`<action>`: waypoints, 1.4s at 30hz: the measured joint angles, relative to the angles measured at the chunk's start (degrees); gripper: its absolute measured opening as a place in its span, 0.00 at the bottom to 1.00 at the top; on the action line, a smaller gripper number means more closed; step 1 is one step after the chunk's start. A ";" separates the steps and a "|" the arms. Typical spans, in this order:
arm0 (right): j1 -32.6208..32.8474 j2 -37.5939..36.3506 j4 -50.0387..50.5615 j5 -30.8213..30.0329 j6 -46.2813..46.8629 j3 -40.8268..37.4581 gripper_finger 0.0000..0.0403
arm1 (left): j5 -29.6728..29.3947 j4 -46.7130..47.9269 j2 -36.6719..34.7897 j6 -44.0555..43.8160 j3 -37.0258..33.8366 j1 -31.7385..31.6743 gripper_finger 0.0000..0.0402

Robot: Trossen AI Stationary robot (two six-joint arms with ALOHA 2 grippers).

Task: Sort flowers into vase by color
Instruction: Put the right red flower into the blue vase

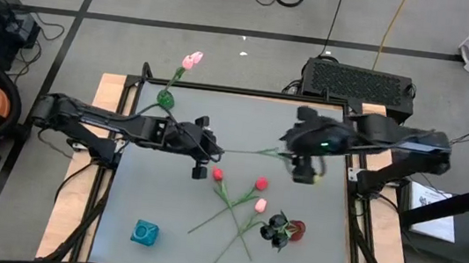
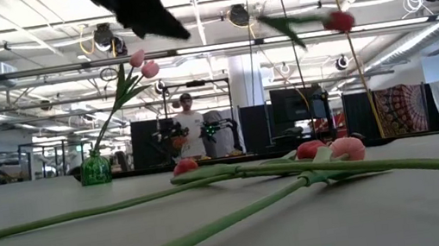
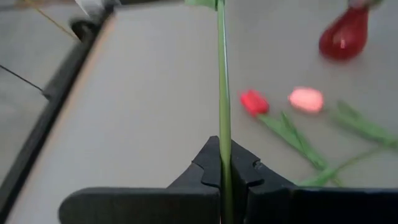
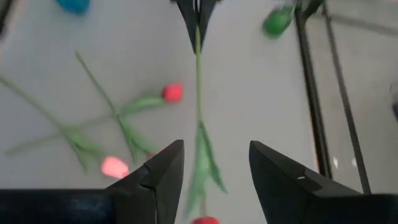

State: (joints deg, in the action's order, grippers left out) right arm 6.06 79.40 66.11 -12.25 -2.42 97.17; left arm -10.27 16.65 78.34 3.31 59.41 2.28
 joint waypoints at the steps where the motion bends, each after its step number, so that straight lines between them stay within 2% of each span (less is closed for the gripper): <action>1: 0.26 -1.40 -0.76 -0.05 -0.04 0.00 0.43 | -0.28 -0.51 -1.21 0.00 0.01 -0.02 0.00; 11: 3.72 -10.97 -8.62 0.01 -3.29 0.02 0.43 | -0.74 -6.05 -14.18 4.32 0.01 -0.04 0.00; 21: 4.23 -14.51 -3.59 0.11 -4.12 -0.11 0.43 | -0.74 -3.31 -26.47 7.63 0.01 -0.07 0.00; 24: 4.24 -17.30 -3.76 0.11 -3.69 -2.37 0.43 | -0.75 -1.18 -29.50 7.69 0.01 -0.07 0.00; 28: 4.23 -24.54 -8.00 0.09 -3.64 -10.88 0.43 | -0.74 1.19 -32.99 7.69 0.01 -0.06 0.00; 33: 4.18 -36.61 -19.00 0.08 -3.25 -26.90 0.43 | -0.74 2.69 -36.72 7.70 0.01 -0.06 0.00; 38: 4.18 -47.38 -34.67 -0.08 -4.16 -43.80 0.43 | -0.74 2.86 -40.51 7.98 -1.83 -0.07 0.00; 42: 4.18 -51.52 -49.57 -1.14 -6.14 -55.76 0.43 | -0.74 1.87 -43.36 7.72 -5.09 -0.06 0.00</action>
State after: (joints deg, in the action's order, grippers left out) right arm 10.24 27.88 16.55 -13.39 -8.55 41.40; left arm -11.00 18.52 34.98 11.03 54.31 2.22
